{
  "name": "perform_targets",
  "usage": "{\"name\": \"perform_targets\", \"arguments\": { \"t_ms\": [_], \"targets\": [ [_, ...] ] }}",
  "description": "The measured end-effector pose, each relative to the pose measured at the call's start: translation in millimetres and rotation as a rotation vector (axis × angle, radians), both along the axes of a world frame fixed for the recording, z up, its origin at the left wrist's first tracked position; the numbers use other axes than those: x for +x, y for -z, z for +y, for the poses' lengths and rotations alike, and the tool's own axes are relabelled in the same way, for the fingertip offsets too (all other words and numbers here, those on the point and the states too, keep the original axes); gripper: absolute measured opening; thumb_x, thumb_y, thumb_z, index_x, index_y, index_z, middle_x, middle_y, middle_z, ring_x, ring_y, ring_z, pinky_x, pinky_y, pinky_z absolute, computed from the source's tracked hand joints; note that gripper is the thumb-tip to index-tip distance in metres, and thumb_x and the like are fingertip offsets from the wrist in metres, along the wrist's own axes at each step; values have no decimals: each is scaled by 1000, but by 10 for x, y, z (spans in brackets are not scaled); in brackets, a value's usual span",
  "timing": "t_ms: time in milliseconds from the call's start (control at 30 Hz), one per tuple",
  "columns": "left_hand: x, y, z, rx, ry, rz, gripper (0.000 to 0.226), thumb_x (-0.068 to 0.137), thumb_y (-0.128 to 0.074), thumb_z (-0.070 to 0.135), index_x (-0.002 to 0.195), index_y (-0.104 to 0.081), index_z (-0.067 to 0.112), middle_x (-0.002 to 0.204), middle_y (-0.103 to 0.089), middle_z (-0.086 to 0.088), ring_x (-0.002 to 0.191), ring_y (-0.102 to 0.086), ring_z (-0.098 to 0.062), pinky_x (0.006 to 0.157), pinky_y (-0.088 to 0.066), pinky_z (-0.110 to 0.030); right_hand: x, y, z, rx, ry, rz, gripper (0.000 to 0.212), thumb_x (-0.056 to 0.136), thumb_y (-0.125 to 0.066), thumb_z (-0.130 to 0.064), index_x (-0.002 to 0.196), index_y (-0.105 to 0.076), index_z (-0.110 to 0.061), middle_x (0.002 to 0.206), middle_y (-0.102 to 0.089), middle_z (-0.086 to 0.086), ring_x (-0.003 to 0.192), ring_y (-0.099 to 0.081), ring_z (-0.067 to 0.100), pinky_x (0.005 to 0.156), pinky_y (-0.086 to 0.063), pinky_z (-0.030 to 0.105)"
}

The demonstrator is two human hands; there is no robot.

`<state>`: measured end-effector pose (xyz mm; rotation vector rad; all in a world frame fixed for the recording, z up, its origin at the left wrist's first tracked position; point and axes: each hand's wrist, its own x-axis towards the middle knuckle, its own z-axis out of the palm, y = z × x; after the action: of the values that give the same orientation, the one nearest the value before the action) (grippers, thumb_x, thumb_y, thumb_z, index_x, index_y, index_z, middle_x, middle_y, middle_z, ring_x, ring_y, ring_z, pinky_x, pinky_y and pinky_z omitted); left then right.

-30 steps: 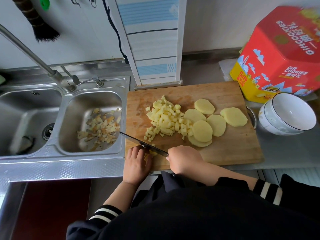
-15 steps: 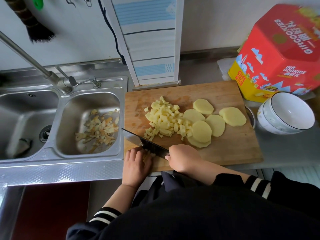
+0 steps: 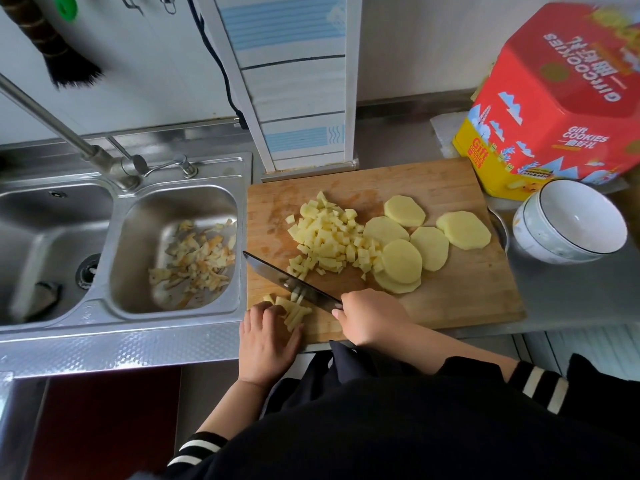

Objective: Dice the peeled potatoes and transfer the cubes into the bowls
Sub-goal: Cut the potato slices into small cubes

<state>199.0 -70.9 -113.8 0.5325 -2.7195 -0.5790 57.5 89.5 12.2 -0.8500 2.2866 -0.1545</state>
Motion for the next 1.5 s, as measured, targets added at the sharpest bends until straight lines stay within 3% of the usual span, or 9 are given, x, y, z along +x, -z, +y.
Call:
{"name": "perform_targets", "arguments": {
  "t_ms": [267,600,733,867,933,1100,1200,1367,1500],
  "targets": [
    [-17,-18,96,0,-51,-119,26,83,-51,40,78,-55,14,73,-57,1,69,-56,-26,66,-34,-36,63,-47,-69,35,-75,-64,30,103,-39,-30,107,-59,-8,103,-65,11,95,-62,32,68,-38,31],
    [7,-18,120,63,-95,-92,40,89,-47,54,83,-53,14,78,-54,1,73,-51,-23,67,-37,-34,62,-22,-79,57,-132,19,29,103,-39,-27,102,-62,-9,98,-67,10,88,-64,31,64,-40,31],
    [67,-23,90,129,-248,66,42,91,-49,45,104,-51,6,103,-53,-14,94,-48,-28,85,-38,-36,60,-15,-74,63,-112,0,30,104,-39,-28,102,-62,-10,96,-67,8,81,-61,28,62,-38,31],
    [-1,-99,46,364,-359,-41,47,86,-43,43,114,-53,7,111,-58,-8,111,-45,-26,95,-37,-41,60,6,-56,64,-102,-10,32,104,-37,-30,102,-62,-9,97,-67,8,86,-63,28,64,-40,32],
    [-30,-109,38,365,-336,-66,40,87,-47,36,113,-54,7,112,-59,-7,113,-43,-24,96,-37,-42,60,16,-54,61,-102,-12,33,104,-37,-31,104,-62,-9,98,-67,8,88,-63,29,65,-41,32],
    [-63,-116,25,336,-351,-90,26,91,-57,22,110,-58,5,112,-62,-9,114,-45,-28,96,-37,-43,66,15,-58,74,-95,-23,33,104,-38,-30,104,-62,-9,99,-67,8,89,-64,29,65,-43,32],
    [-50,-96,13,293,-329,-78,31,89,-51,30,106,-60,5,105,-62,-9,105,-48,-27,91,-40,-42,66,8,-80,84,-97,-24,30,104,-39,-27,102,-62,-9,99,-67,8,87,-63,28,65,-43,32],
    [-34,-42,-13,228,-304,-56,25,90,-55,26,101,-64,6,100,-63,-8,98,-51,-28,86,-39,-35,72,-6,-146,144,-89,-13,18,99,-45,-13,90,-62,-11,73,-55,0,72,-56,24,58,-40,30],
    [-33,-37,-29,193,-300,-60,24,89,-54,25,100,-66,7,98,-64,-7,96,-53,-28,84,-38,-33,83,22,-178,175,-71,-23,26,96,-48,-8,71,-52,-12,68,-54,1,71,-58,24,58,-42,29]
  ]
}}
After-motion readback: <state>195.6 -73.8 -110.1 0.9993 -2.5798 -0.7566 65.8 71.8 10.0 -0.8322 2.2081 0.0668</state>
